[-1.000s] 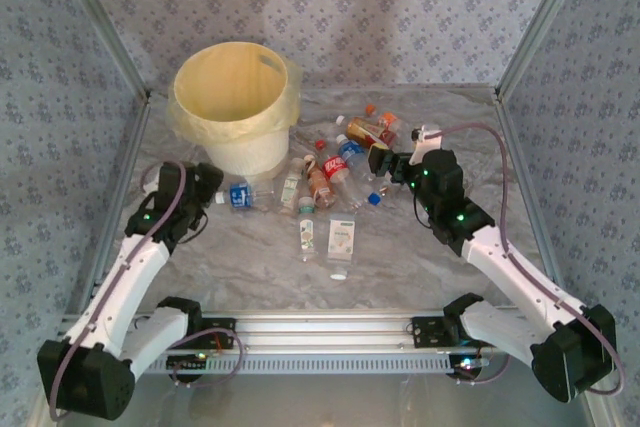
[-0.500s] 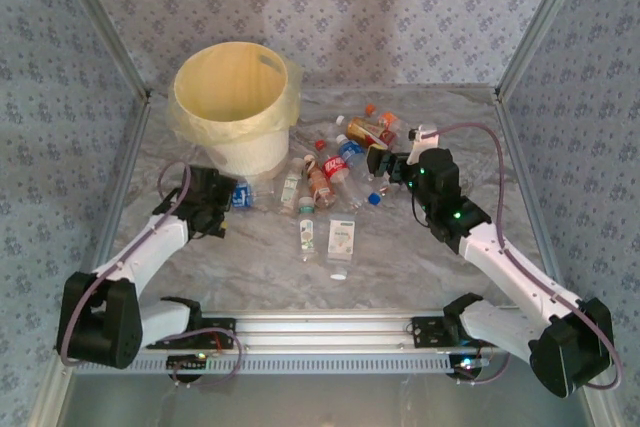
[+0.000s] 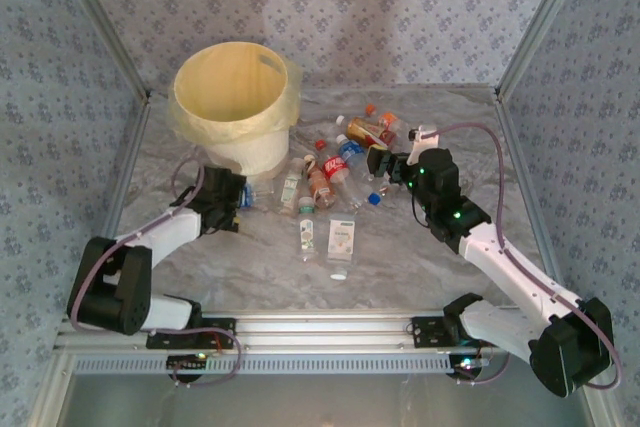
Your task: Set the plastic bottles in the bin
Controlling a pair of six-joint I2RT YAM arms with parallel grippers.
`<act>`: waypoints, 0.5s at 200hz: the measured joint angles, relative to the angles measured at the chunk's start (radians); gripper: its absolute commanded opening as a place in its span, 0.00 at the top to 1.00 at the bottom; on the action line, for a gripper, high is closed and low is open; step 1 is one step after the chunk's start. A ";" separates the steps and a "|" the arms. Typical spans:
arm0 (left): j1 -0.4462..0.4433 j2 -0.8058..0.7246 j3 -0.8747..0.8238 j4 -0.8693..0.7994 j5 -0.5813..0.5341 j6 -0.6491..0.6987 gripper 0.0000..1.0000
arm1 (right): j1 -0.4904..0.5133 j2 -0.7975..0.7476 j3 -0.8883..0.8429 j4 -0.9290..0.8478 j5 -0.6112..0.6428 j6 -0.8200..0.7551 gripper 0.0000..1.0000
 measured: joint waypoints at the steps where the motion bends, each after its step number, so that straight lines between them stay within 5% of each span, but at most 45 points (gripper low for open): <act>1: -0.001 0.003 0.000 0.003 0.000 0.000 0.08 | 0.000 0.000 0.000 0.000 0.000 0.000 0.00; 100: -0.018 -0.002 -0.045 0.010 -0.039 0.075 0.37 | 0.000 -0.002 0.000 -0.026 0.008 0.003 0.00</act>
